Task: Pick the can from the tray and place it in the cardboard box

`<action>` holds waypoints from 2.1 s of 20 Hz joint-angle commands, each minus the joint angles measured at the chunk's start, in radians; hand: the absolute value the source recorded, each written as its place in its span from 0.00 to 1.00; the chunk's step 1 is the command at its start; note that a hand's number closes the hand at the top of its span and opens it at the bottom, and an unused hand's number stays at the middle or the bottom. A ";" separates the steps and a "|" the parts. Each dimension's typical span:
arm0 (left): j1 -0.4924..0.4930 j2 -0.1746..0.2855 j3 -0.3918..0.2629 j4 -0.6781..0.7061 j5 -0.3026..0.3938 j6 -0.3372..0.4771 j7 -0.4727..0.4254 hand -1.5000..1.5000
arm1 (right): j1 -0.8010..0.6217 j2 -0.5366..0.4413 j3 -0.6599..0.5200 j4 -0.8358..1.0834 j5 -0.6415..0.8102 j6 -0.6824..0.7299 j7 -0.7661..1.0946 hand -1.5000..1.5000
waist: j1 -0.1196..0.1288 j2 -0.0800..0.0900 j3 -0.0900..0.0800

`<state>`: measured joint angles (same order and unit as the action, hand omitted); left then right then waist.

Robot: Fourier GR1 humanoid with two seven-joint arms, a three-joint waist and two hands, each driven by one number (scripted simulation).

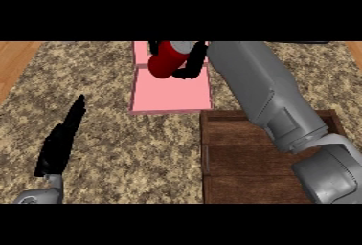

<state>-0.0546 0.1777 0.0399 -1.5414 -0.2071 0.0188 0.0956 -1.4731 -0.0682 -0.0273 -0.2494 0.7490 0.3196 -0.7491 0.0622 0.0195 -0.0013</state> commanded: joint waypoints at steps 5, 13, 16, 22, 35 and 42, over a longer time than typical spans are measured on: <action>-0.023 -0.007 -0.031 -0.009 -0.022 -0.009 0.012 0.50 | 0.008 0.067 0.038 0.108 0.021 -0.077 0.074 1.00 | 0.034 0.013 -0.001; -0.082 -0.018 -0.023 0.037 -0.018 -0.009 0.040 0.50 | 0.028 0.068 0.035 0.132 -0.062 -0.043 0.084 0.00 | 0.044 0.009 0.000; -0.042 -0.028 -0.040 0.031 -0.032 0.001 -0.007 0.50 | 0.061 0.068 -0.031 0.138 -0.144 -0.053 0.069 0.00 | 0.053 0.010 0.000; -0.041 -0.016 -0.024 0.012 -0.016 -0.011 0.011 0.50 | 0.029 0.068 -0.230 0.154 -0.330 -0.054 0.158 0.00 | 0.044 0.017 0.001; -0.044 -0.018 -0.028 0.018 -0.009 -0.022 -0.030 0.50 | 0.023 -0.205 -0.411 0.169 -0.497 0.039 0.295 0.00 | 0.066 0.046 0.001; -0.041 -0.038 -0.057 -0.002 -0.032 -0.008 -0.028 0.50 | 0.061 -0.345 -0.422 0.156 -0.505 0.158 0.279 0.00 | 0.090 0.060 0.005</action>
<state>-0.1060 0.1545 0.0051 -1.5328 -0.2284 0.0076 0.0742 -1.4256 -0.3407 -0.4449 -0.0881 0.2468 0.4204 -0.4706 0.1376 0.0723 0.0020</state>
